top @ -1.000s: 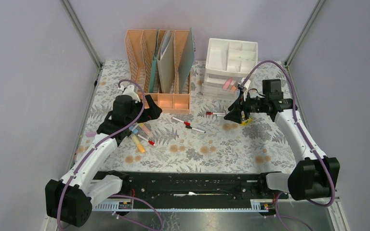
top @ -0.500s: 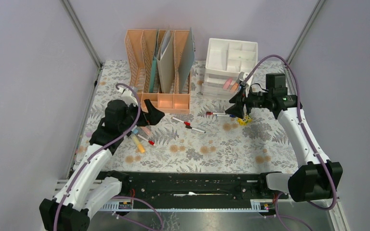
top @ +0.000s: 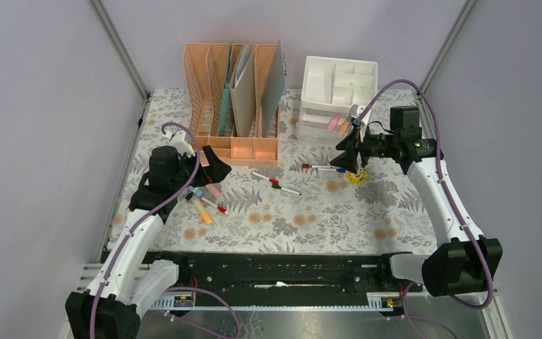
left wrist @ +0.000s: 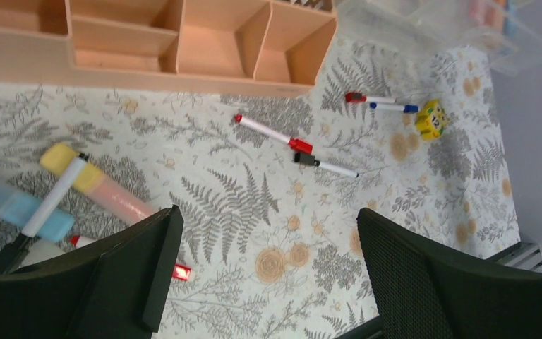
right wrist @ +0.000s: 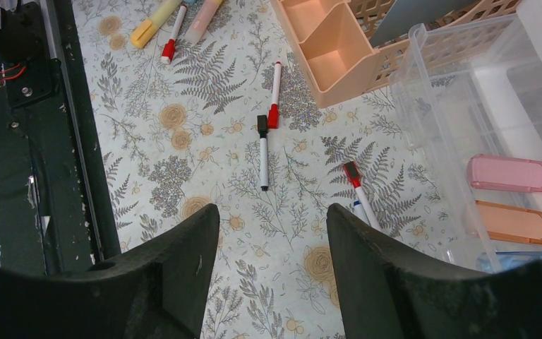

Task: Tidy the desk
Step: Close the drawer in the storage box.

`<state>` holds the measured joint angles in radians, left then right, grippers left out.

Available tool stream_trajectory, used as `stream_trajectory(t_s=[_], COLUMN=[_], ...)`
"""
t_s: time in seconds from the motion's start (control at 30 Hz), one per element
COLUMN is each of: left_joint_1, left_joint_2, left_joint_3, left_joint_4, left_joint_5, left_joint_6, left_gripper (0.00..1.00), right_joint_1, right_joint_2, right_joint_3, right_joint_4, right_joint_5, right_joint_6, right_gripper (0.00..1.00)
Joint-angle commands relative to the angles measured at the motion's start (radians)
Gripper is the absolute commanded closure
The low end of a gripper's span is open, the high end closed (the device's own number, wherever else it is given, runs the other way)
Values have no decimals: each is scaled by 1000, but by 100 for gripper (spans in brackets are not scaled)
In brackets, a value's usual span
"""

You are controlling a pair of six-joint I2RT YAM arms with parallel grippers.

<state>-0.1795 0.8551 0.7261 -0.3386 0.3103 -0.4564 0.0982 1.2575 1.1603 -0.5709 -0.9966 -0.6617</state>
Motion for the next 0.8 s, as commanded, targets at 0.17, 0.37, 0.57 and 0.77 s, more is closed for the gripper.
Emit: stream_trajectory(t_s=[0.17,0.37,0.57,0.77], left_joint_1=[6,6,6,6], left_joint_2=[0,16,-48,-111], left_joint_3=[8,14,14,-6], left_joint_4=[-29,-35,3,37], left_joint_5=[35,12,5,-51], left_joint_6=[4,15,52,62], left_gripper=[1,1,1,1], right_joint_1=[-2,-2,-2,0], right_joint_2=[-4,19,13,120], right_joint_3=[-12,-13,1,77], right_joint_4=[-1,-1,-1,-1], right_joint_5=[-23,-23,-23,-23], right_joint_6=[-18,-18,-18,-18], right_gripper=[36,36,36,36])
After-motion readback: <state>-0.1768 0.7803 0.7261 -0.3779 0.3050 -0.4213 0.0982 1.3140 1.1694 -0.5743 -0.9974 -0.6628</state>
